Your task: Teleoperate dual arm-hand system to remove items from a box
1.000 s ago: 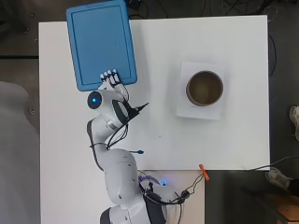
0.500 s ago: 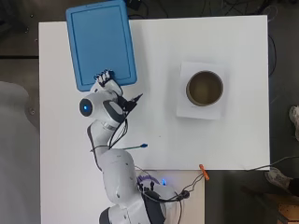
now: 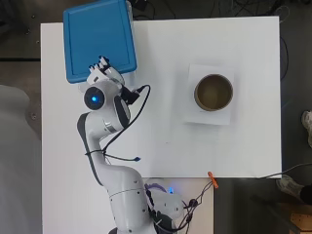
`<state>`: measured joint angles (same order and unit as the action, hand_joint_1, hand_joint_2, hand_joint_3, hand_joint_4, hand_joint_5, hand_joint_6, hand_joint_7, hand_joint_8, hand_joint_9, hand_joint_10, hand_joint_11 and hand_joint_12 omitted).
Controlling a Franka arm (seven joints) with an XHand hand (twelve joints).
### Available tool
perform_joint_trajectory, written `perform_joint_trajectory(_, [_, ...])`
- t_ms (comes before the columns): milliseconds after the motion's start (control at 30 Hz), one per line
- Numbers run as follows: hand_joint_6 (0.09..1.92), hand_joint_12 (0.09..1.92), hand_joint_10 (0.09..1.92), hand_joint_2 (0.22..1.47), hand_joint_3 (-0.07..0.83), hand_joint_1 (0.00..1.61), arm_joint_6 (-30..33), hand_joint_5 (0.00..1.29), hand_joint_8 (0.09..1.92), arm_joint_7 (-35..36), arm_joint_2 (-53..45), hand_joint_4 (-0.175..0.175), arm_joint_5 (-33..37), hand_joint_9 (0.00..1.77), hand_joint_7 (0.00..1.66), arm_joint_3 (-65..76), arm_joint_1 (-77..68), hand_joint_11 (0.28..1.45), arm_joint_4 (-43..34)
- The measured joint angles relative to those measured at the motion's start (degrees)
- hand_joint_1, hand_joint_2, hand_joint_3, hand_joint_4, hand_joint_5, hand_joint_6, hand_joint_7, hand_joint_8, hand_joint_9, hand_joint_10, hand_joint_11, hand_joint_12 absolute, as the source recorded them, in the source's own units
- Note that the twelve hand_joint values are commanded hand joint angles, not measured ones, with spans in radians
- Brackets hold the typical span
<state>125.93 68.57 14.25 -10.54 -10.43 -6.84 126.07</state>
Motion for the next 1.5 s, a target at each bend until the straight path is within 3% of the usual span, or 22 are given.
perform_joint_trajectory(67, [1.64,0.68,1.09,1.21,-0.001,1.33,2.10,0.55,1.25,6.17,-1.07,-0.172,-1.40,0.95,0.79,0.99,-0.01,0.63,-0.85])
perform_joint_trajectory(200, [1.68,0.30,0.99,1.21,0.000,1.34,5.94,0.54,1.20,28.45,-4.38,-0.175,0.92,0.98,0.80,1.42,-0.54,0.72,-3.44])
perform_joint_trajectory(333, [1.51,0.20,0.91,1.17,-0.001,1.35,2.33,0.58,1.14,40.15,-4.18,-0.175,6.72,1.07,0.86,-1.12,-1.94,0.76,-5.27])
perform_joint_trajectory(433, [1.54,0.19,0.96,1.19,0.001,1.35,3.14,0.52,1.19,48.52,0.30,-0.175,12.52,1.06,0.83,-1.99,-3.88,0.78,-0.20])
perform_joint_trajectory(467, [1.53,0.32,0.93,1.18,0.000,1.35,3.01,0.53,1.18,51.09,2.06,-0.175,14.11,1.08,0.84,-2.29,-4.52,0.78,1.25])
perform_joint_trajectory(500, [1.61,0.71,1.06,1.19,0.002,1.34,2.37,0.52,1.25,53.62,4.70,-0.049,15.46,1.06,0.83,-2.62,-5.28,0.76,2.62])
perform_joint_trajectory(533, [1.73,1.08,1.23,1.20,0.003,1.28,1.91,0.51,1.45,54.89,6.68,0.052,16.36,1.03,0.80,-2.66,-5.84,0.74,3.46])
perform_joint_trajectory(567, [1.79,1.33,1.37,1.20,0.003,1.22,1.46,0.49,1.60,55.79,8.19,0.113,17.42,1.00,0.79,-2.65,-6.32,0.72,4.00])
perform_joint_trajectory(633, [1.55,1.38,1.35,1.22,0.000,1.29,-0.42,0.55,1.50,57.19,9.65,-0.067,22.26,0.94,0.74,-2.94,-7.00,0.63,4.76])
perform_joint_trajectory(667, [1.55,1.45,1.39,1.24,0.005,1.25,-1.40,0.54,1.46,56.56,9.80,-0.095,24.50,0.94,0.77,-3.14,-7.04,0.64,4.76])
perform_joint_trajectory(733, [1.52,1.58,1.59,1.27,0.007,1.19,-3.19,0.54,1.49,50.78,10.53,-0.114,26.82,0.94,0.80,-3.45,-7.14,0.66,4.94])
perform_joint_trajectory(767, [1.63,1.63,1.67,1.26,0.002,1.18,-3.78,0.53,1.58,47.20,10.96,-0.010,26.36,0.94,0.80,-3.52,-7.22,0.67,5.07])
perform_joint_trajectory(800, [1.70,1.62,1.62,1.24,-0.001,1.18,-4.47,0.52,1.66,43.23,11.55,0.073,25.40,0.93,0.79,-3.40,-7.51,0.66,5.36])
perform_joint_trajectory(867, [1.66,1.44,1.19,1.22,0.021,1.28,-6.60,0.53,1.61,38.36,13.40,-0.068,24.48,0.94,0.78,-2.91,-8.40,0.60,6.01])
perform_joint_trajectory(900, [1.64,1.33,1.06,1.21,0.017,1.31,-8.45,0.54,1.57,37.96,14.94,-0.112,24.67,0.94,0.79,-2.61,-9.14,0.59,6.41])
perform_joint_trajectory(967, [1.64,1.23,1.02,1.21,0.007,1.33,-14.05,0.54,1.47,41.52,18.45,-0.154,24.96,0.95,0.79,-2.00,-10.69,0.58,7.02])
perform_joint_trajectory(1133, [1.67,0.82,0.92,1.20,-0.001,1.34,-24.09,0.56,1.22,53.52,29.23,-0.175,25.92,0.98,0.85,-1.16,-14.76,0.61,12.04])
perform_joint_trajectory(1333, [1.67,0.60,0.87,1.19,-0.002,1.34,-29.05,0.57,1.17,52.26,38.58,-0.175,26.24,1.01,0.85,-0.01,-17.44,0.65,15.30])
perform_joint_trajectory(1367, [1.19,0.45,0.64,1.15,-0.008,0.97,-29.72,0.46,0.86,50.69,39.60,-0.119,25.87,0.87,0.72,0.43,-17.63,0.59,15.94])
perform_joint_trajectory(1400, [0.69,0.28,0.39,1.00,-0.029,0.56,-30.44,0.27,0.50,49.43,40.79,-0.050,25.62,0.61,0.44,1.02,-17.76,0.51,16.59])
perform_joint_trajectory(1433, [0.36,0.16,0.21,0.89,-0.027,0.29,-31.38,0.15,0.27,48.18,41.99,-0.002,25.61,0.44,0.27,1.40,-17.71,0.45,16.89])
perform_joint_trajectory(1500, [0.09,0.09,0.09,0.80,-0.010,0.07,-32.67,0.04,0.09,44.68,42.81,0.035,25.17,0.32,0.17,1.39,-17.42,0.42,16.69])
